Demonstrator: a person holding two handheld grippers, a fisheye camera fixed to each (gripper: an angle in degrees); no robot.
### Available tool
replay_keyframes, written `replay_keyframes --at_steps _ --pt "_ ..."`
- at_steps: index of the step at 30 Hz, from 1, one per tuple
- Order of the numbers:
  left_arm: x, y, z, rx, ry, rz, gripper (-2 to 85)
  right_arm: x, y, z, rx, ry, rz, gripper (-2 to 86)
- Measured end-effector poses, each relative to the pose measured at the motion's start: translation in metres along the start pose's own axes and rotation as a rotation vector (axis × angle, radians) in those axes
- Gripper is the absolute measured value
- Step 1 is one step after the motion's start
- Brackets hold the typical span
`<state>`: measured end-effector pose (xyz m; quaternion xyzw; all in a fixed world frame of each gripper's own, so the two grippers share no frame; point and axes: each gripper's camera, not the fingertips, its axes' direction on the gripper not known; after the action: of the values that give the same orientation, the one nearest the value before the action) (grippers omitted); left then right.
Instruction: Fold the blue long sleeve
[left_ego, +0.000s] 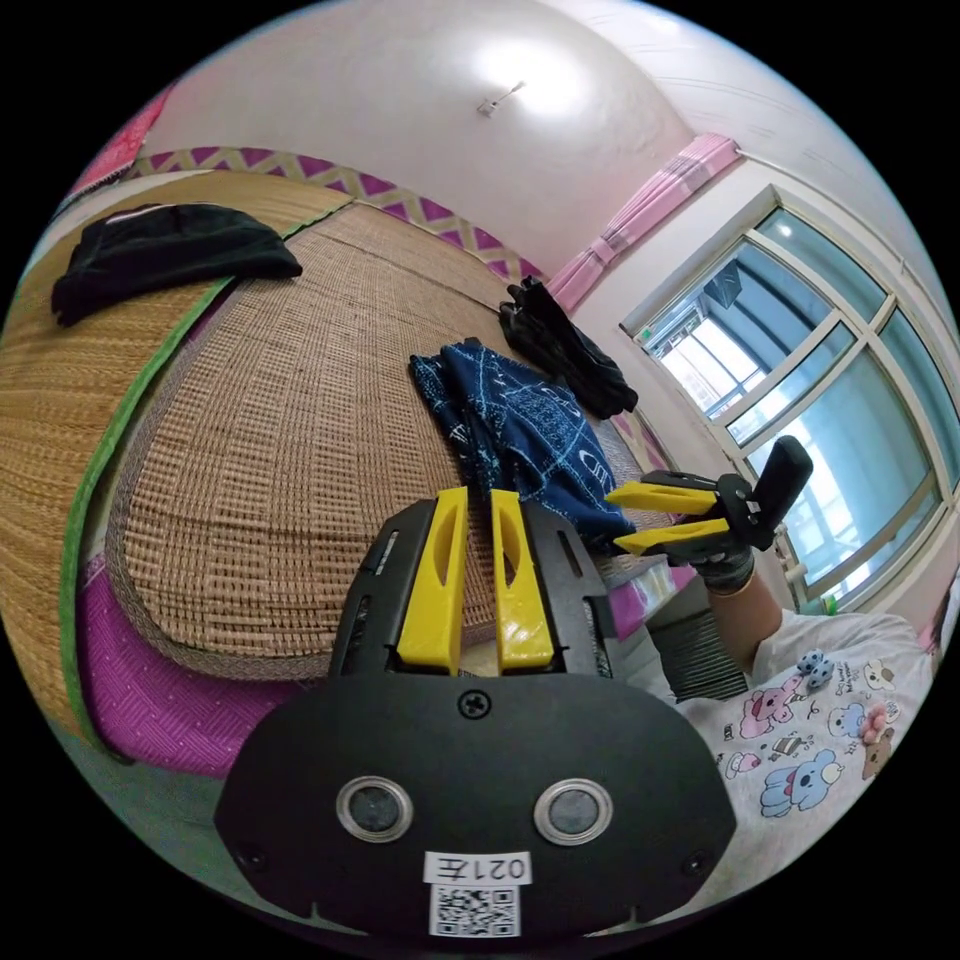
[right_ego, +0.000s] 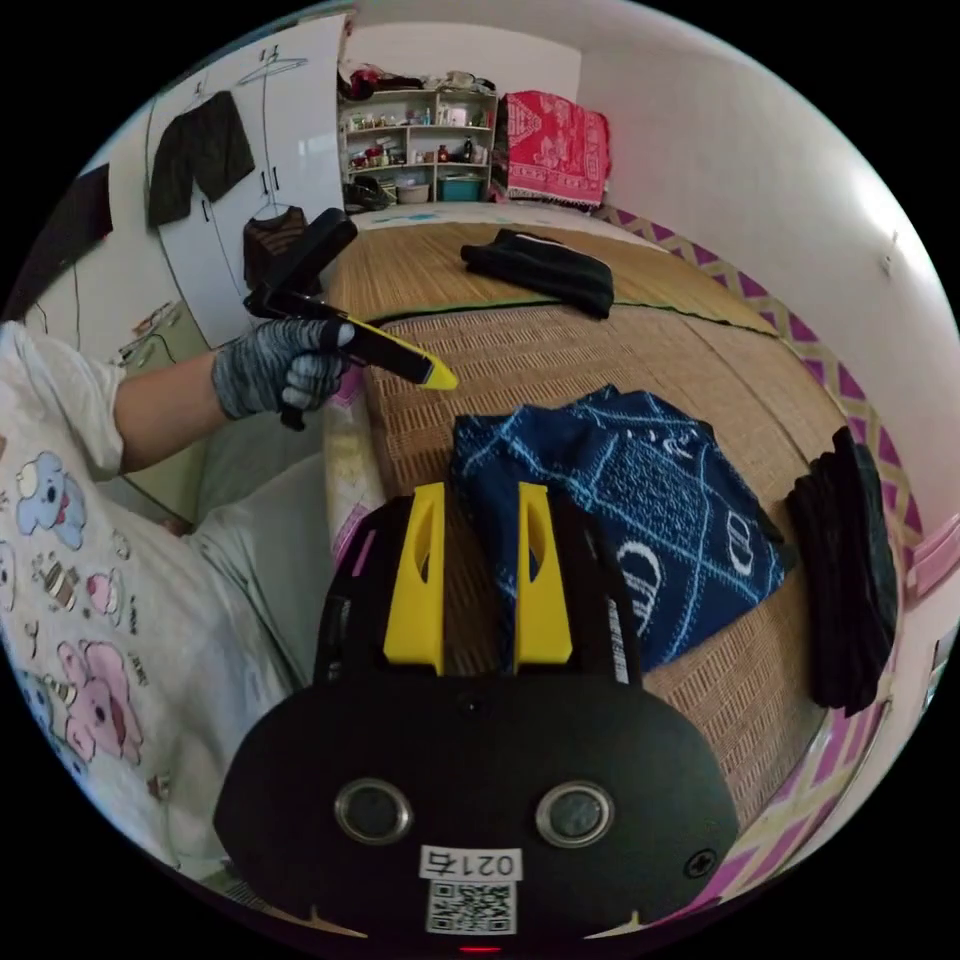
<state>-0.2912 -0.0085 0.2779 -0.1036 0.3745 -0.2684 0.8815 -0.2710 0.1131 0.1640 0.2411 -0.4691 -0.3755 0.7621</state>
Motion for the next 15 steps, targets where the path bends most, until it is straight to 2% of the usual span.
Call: replay_keyframes --at_steps 4,7,9,11,15 --pt "-0.005 0.005 -0.001 0.008 -0.018 0.001 4.1 -0.01 -0.054 0.016 -0.042 0.112 -0.021 11.0" --pt "-0.009 0.006 -0.003 0.013 -0.023 0.001 4.1 0.007 -0.079 0.015 -0.103 0.197 0.032 5.7" --pt "-0.011 0.006 -0.002 0.014 -0.022 0.002 4.2 0.036 -0.08 -0.024 0.005 0.138 0.149 2.4" --pt "-0.014 0.004 0.002 0.007 -0.005 0.003 4.5 0.094 -0.062 -0.104 0.215 -0.01 0.35 0.9" --pt "-0.016 -0.009 0.028 -0.031 0.042 0.001 6.3 0.171 0.005 -0.241 0.485 -0.01 0.578 0.4"
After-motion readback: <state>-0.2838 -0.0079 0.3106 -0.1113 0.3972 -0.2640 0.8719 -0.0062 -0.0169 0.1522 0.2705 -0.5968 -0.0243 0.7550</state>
